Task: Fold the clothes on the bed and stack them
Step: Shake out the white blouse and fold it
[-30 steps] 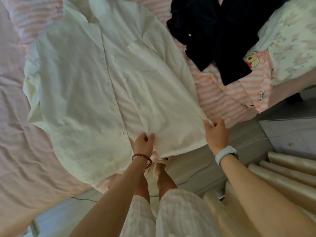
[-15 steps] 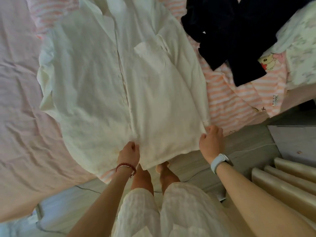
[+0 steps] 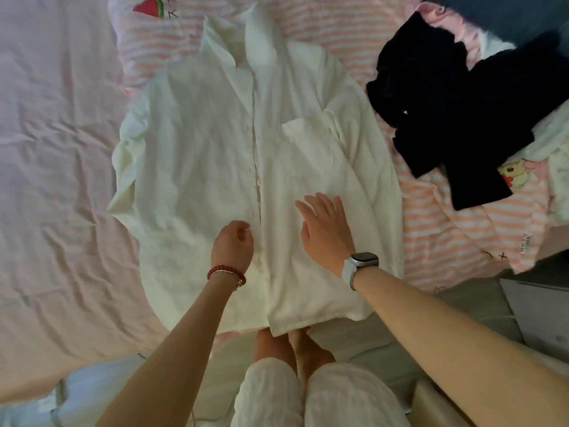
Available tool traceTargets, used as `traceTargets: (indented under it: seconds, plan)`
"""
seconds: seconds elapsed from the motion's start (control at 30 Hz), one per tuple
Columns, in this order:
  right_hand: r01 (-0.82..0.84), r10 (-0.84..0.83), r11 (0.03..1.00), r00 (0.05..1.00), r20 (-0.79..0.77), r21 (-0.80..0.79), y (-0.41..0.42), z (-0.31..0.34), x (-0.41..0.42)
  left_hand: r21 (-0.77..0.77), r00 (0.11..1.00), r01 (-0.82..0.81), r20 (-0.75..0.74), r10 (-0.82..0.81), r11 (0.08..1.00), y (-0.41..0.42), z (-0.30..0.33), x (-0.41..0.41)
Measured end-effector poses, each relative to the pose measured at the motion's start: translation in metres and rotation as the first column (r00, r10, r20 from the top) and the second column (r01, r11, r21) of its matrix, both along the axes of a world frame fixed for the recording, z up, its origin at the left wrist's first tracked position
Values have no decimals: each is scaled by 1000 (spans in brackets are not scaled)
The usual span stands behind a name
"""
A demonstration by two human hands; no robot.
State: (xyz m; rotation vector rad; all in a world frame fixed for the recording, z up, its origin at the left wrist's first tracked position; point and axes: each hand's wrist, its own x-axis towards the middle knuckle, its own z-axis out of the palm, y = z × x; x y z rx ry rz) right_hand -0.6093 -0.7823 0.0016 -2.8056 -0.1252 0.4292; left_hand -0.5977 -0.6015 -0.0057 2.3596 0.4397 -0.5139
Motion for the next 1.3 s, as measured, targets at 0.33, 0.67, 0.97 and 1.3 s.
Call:
traceTargets:
  seconds: [0.33,0.67,0.97,1.3]
  plan:
    - [-121,121,993,989,88,-5,14,7,170,78,939,245,231,-256,966,21,2,182]
    - [-89,88,995,996,25,43,9,-15,312,422,756,440,302,-580,793,11,-16,333]
    - [-370,365,929,925,-109,-29,7,-25,377,420,708,533,254,-659,735,14,-8,401]
    - [139,-179,971,963,201,196,10,-25,403,-210,948,153,308,-84,966,11,11,438]
